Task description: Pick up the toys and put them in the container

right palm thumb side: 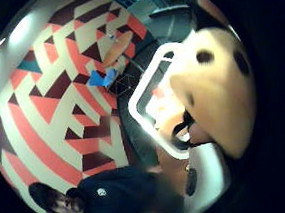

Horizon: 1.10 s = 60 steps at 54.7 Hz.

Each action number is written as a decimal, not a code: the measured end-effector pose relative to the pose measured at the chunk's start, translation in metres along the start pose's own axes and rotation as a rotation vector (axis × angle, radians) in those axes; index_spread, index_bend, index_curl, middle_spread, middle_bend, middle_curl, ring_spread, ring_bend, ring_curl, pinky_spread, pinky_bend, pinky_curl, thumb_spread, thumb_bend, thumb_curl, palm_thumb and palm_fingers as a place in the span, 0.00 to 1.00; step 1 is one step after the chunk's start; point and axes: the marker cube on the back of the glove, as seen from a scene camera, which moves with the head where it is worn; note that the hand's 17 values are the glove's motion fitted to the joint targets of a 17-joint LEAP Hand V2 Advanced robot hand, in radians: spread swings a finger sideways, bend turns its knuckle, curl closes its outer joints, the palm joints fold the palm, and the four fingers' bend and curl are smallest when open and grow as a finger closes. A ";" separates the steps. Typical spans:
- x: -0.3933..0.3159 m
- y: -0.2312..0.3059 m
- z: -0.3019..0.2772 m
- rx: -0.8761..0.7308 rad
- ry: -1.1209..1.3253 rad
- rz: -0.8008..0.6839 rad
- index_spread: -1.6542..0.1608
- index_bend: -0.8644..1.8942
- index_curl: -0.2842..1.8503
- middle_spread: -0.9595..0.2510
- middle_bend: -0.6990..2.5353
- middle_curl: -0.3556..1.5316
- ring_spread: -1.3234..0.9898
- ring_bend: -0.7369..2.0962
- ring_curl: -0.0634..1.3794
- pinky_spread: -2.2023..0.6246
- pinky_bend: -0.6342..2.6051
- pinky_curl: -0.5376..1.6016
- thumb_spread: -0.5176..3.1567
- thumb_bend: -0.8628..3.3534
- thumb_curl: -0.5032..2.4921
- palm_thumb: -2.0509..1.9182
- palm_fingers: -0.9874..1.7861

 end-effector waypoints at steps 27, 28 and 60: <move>0.014 0.103 0.002 -0.305 0.365 -0.100 0.76 0.34 0.40 0.81 0.28 0.46 0.57 0.32 0.33 0.80 0.46 0.44 0.47 0.20 0.37 0.61 0.30; 0.019 0.110 0.001 -0.315 0.392 -0.086 0.76 0.34 0.40 0.81 0.28 0.45 0.57 0.32 0.33 0.80 0.46 0.43 0.48 0.20 0.37 0.61 0.30; 0.110 0.234 0.153 -0.531 0.488 -0.068 0.81 0.49 0.42 0.83 0.26 0.41 0.58 0.31 0.24 0.80 0.43 0.41 0.49 0.20 0.30 0.58 0.36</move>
